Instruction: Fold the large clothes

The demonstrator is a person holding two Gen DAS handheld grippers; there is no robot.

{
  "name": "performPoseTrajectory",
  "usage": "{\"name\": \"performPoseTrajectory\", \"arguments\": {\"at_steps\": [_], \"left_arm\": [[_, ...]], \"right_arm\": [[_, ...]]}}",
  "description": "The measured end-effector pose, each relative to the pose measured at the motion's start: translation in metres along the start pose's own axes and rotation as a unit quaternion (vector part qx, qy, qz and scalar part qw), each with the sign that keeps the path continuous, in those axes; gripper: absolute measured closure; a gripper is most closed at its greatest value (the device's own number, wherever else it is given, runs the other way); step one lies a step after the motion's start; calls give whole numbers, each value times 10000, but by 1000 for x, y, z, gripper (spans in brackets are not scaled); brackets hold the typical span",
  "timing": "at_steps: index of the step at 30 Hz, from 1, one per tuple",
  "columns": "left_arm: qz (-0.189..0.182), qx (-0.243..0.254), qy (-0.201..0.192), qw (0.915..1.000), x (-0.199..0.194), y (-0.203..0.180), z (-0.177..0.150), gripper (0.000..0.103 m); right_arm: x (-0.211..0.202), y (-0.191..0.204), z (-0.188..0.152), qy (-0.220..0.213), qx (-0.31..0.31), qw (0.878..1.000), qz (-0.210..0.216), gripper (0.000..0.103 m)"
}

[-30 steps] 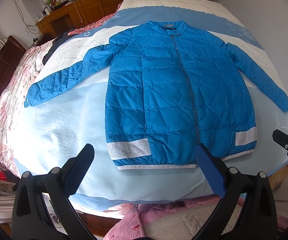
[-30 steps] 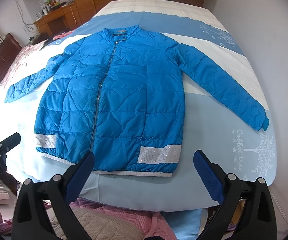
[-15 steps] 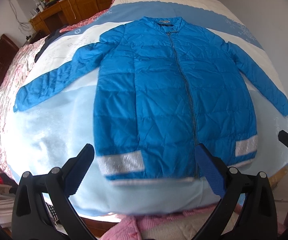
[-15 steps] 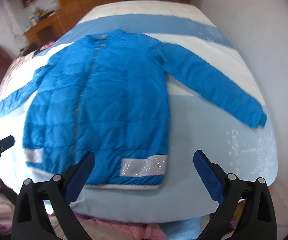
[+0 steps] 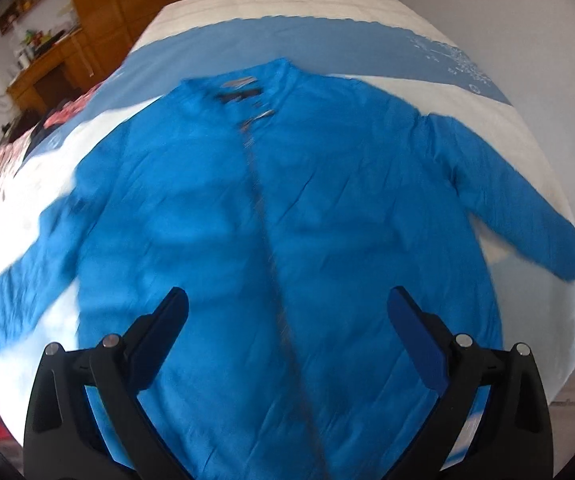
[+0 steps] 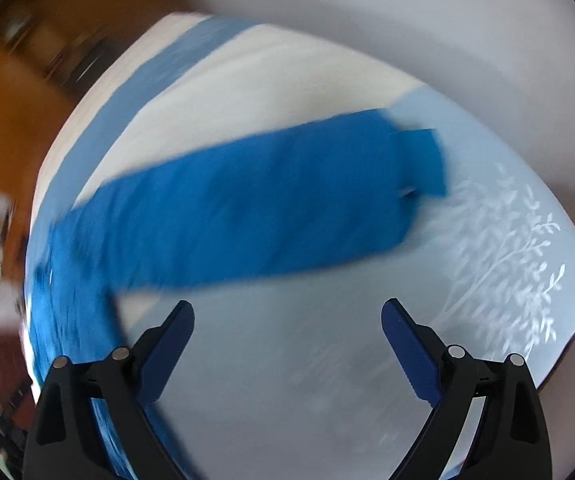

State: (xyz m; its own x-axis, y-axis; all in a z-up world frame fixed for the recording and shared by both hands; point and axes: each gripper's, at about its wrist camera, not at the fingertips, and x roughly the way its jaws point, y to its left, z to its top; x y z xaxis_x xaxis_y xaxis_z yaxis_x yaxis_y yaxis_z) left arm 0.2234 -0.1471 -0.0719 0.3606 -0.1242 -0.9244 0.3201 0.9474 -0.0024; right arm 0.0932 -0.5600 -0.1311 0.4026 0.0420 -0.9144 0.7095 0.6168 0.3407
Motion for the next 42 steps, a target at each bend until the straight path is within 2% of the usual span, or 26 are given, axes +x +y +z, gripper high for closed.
{"name": "performPoseTrajectory", "arguments": {"at_steps": [3, 9, 12, 14, 17, 19, 22, 24, 25, 28, 33, 36, 39, 42], "left_arm": [[-199, 102, -14, 9997, 20, -24, 29, 5], [-538, 248, 64, 9982, 61, -63, 64, 7], [-642, 149, 267, 9975, 82, -65, 72, 27], [-710, 21, 424, 9966, 96, -64, 76, 30], [-714, -67, 513, 9961, 111, -60, 76, 32], [-773, -113, 561, 9954, 119, -57, 77, 35], [-811, -209, 632, 9945, 128, -50, 76, 38], [-812, -242, 615, 9945, 127, -43, 74, 38], [-818, -244, 580, 9947, 124, -40, 74, 38], [-798, -234, 482, 9954, 116, -27, 73, 38], [-798, -378, 401, 9953, 102, -1, 69, 38], [-802, -504, 396, 9947, 96, 19, 64, 38], [-807, -633, 345, 9941, 91, 35, 61, 37], [-834, -761, 295, 9932, 86, 51, 59, 37]], "right_arm": [[19, -34, 32, 139, 415, 9990, -2, 9], [44, -63, 51, 370, 793, 9956, 333, 15], [58, -67, 56, 442, 971, 9932, 468, 17], [61, -69, 59, 374, 1045, 9926, 496, 19], [61, -69, 62, 309, 1020, 9939, 296, 44], [60, -69, 65, 292, 1035, 9936, 360, 71], [49, -61, 64, 174, 1101, 9887, 1004, 80], [33, -47, 63, -26, 942, 9840, 1515, 80], [20, -31, 62, -156, 768, 9776, 1952, 80], [-4, 20, 59, -332, 94, 9707, 2379, 81], [-7, 126, 52, -252, -1006, 9663, 2356, 81], [9, 191, 42, -134, -1595, 9642, 2115, 81], [20, 236, 27, 85, -1963, 9547, 2236, 81], [31, 268, 10, 198, -2330, 9496, 2089, 81]]}}
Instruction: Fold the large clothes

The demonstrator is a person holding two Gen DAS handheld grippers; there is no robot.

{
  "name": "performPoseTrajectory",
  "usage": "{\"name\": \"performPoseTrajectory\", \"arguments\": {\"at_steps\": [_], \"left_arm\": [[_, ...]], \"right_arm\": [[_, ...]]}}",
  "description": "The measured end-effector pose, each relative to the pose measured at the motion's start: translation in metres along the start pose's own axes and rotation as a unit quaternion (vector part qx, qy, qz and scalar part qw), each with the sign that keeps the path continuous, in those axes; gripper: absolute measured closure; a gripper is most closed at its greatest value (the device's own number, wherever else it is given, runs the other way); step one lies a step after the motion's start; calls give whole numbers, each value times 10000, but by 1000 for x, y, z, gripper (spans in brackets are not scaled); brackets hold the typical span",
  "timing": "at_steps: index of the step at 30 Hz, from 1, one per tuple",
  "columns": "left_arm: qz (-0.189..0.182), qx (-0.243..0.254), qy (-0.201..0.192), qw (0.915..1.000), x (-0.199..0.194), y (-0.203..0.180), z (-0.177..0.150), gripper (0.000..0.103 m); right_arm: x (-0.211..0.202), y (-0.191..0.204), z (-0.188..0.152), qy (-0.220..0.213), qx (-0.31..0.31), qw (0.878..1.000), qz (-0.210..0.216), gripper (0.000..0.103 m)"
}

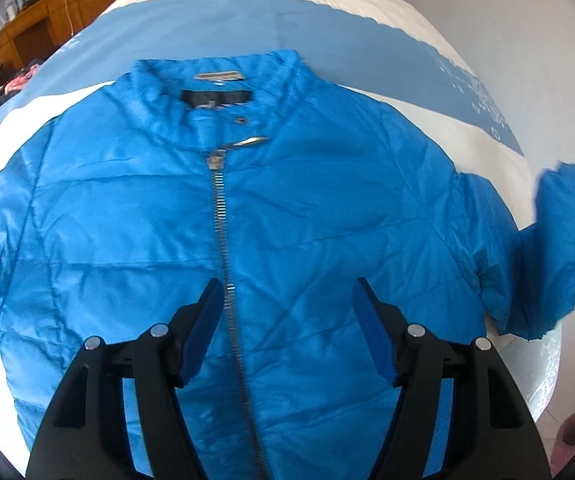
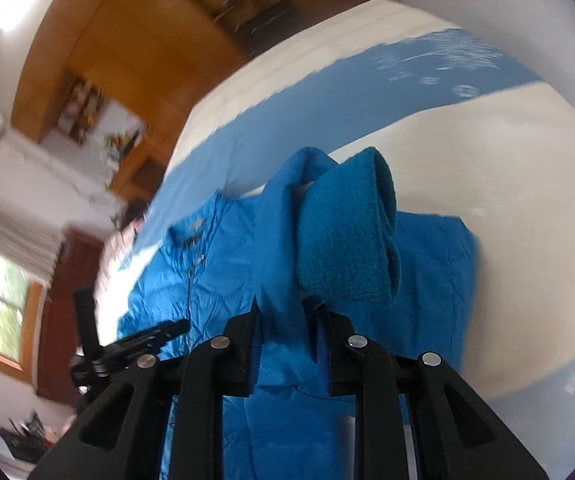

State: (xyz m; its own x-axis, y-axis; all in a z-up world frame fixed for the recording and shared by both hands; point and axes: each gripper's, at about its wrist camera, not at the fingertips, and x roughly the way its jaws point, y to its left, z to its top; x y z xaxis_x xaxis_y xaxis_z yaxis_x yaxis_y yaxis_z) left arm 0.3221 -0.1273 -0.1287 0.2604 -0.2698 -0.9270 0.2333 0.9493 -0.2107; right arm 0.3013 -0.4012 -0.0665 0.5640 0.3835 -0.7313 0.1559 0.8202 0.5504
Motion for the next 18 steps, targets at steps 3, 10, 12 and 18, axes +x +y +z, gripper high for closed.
{"name": "performPoseTrajectory", "arguments": {"at_steps": [3, 10, 12, 18], "left_arm": [[-72, -137, -23, 9999, -6, 14, 0, 37], [-253, -359, -61, 9990, -13, 33, -1, 33], [-487, -484, -40, 9976, -15, 37, 0, 30], [-788, -633, 152, 9948, 2, 29, 2, 27]], "right_arm": [[34, 28, -1, 248, -334, 9988, -254, 81], [84, 58, -14, 943, -909, 9913, 128, 71], [81, 63, -20, 1129, -936, 9853, 873, 65], [41, 40, -26, 834, -998, 9909, 331, 64]]}}
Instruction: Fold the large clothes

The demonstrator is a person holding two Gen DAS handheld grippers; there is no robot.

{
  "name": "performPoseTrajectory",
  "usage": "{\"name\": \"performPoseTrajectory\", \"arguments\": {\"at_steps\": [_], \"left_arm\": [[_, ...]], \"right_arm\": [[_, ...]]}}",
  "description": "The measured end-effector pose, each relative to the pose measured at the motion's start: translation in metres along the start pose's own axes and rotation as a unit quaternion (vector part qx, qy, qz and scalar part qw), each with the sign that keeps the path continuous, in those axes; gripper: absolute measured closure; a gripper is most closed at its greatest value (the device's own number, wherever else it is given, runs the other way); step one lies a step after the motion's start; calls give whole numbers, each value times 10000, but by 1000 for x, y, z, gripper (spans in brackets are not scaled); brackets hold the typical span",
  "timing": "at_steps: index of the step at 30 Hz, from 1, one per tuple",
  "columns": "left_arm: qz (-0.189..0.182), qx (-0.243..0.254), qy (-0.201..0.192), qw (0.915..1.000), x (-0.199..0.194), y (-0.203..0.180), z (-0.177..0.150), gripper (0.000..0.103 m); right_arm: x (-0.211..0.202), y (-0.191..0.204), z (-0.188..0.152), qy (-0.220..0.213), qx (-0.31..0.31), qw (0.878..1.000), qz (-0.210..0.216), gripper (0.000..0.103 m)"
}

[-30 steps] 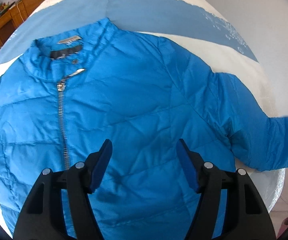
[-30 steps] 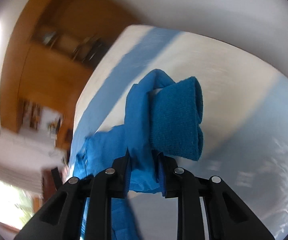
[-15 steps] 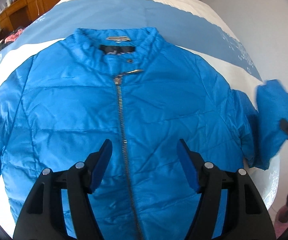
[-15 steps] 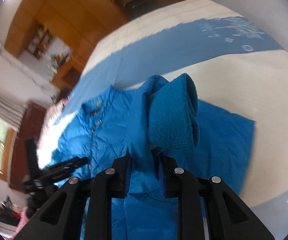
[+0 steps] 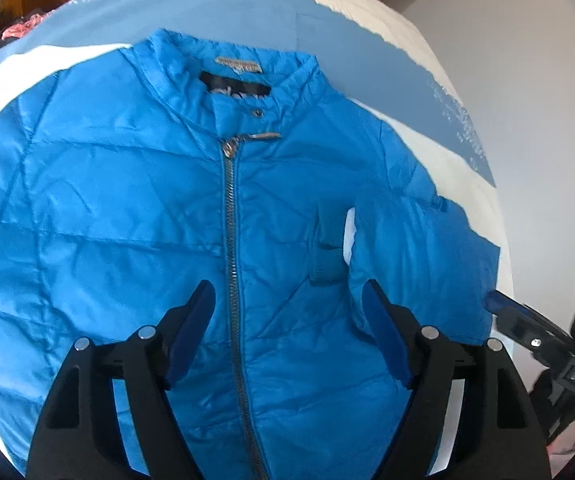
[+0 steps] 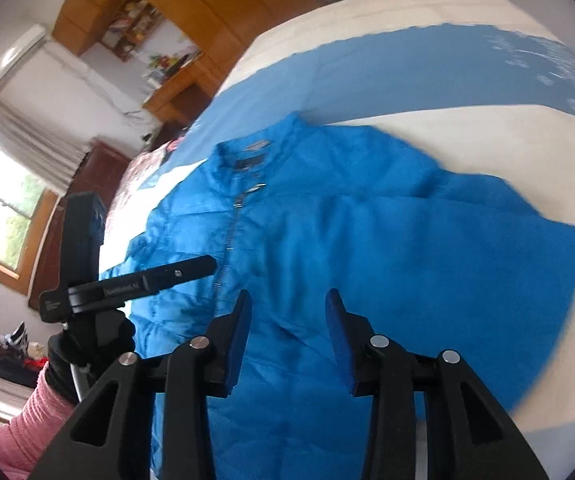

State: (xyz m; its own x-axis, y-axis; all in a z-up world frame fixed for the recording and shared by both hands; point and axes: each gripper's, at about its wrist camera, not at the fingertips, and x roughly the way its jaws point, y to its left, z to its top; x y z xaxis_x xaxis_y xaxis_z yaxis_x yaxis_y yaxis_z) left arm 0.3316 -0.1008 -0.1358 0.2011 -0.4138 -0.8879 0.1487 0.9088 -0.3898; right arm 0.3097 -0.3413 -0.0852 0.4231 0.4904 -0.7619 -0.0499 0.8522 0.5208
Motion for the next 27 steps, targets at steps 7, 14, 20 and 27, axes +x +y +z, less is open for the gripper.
{"name": "performPoseTrajectory", "arguments": {"at_steps": [7, 14, 20, 27], "left_arm": [[-156, 97, 219, 9996, 35, -34, 8, 31], [84, 367, 149, 9992, 61, -65, 14, 91], [50, 404, -800, 9960, -5, -54, 4, 97], [607, -13, -1482, 9871, -73, 7, -8, 97]], "right_arm": [[-54, -55, -24, -385, 509, 9922, -1067, 64], [-82, -113, -44, -634, 1347, 9807, -1269, 64], [-82, -127, -46, -698, 1530, 9790, -1154, 64], [-50, -94, -23, -554, 1134, 9898, -668, 64]]}}
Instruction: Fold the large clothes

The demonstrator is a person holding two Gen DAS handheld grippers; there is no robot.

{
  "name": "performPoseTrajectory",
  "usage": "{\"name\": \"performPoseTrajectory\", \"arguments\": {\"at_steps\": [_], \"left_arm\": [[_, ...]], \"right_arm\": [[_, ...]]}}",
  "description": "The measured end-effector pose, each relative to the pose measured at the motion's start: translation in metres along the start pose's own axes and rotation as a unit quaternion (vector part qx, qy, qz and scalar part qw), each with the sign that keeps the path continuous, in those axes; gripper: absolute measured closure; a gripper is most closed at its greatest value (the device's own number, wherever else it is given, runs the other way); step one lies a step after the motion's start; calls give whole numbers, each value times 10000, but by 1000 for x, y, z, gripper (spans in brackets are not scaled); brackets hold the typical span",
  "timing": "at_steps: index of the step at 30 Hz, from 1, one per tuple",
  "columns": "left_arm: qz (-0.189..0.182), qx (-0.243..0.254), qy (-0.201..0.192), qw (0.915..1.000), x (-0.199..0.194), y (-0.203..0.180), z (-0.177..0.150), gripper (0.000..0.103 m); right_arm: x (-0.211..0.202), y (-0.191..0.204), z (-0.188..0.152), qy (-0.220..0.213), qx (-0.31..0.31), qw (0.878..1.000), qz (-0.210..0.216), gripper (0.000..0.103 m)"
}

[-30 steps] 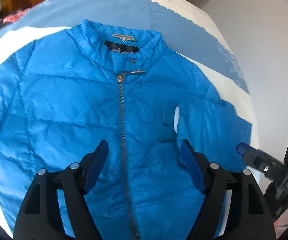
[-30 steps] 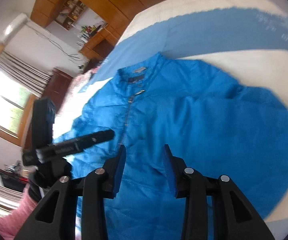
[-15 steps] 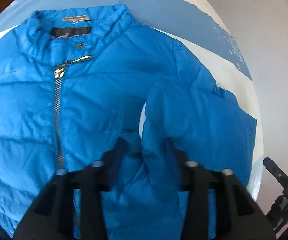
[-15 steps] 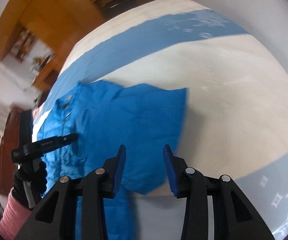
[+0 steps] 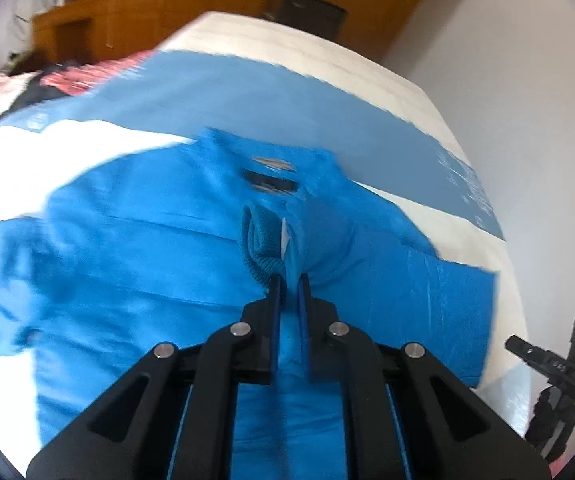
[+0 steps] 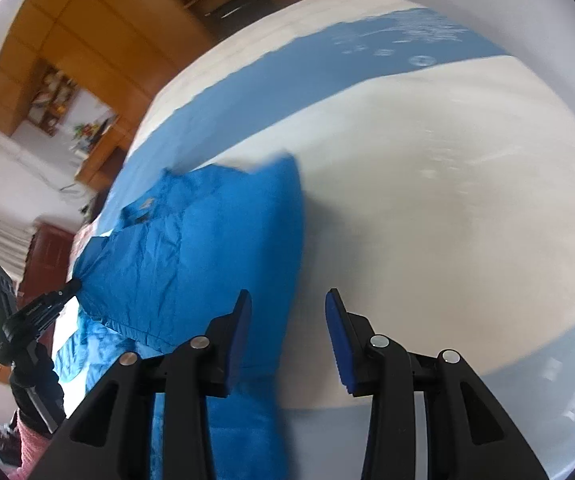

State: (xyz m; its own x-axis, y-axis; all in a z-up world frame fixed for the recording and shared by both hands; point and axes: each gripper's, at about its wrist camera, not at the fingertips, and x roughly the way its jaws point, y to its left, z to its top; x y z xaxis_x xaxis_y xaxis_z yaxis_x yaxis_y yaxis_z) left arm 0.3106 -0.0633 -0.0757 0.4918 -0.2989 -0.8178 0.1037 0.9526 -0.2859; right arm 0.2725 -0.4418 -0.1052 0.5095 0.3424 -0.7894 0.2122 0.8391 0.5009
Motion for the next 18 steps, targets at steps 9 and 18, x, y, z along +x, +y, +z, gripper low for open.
{"name": "performPoseTrajectory", "arguments": {"at_steps": [9, 18], "left_arm": [[767, -551, 173, 9954, -2, 82, 2, 97], [799, -899, 807, 9895, 41, 129, -21, 89]], "right_arm": [[64, 61, 8, 525, -406, 9967, 472, 64], [111, 62, -9, 958, -579, 9936, -128, 68]]}}
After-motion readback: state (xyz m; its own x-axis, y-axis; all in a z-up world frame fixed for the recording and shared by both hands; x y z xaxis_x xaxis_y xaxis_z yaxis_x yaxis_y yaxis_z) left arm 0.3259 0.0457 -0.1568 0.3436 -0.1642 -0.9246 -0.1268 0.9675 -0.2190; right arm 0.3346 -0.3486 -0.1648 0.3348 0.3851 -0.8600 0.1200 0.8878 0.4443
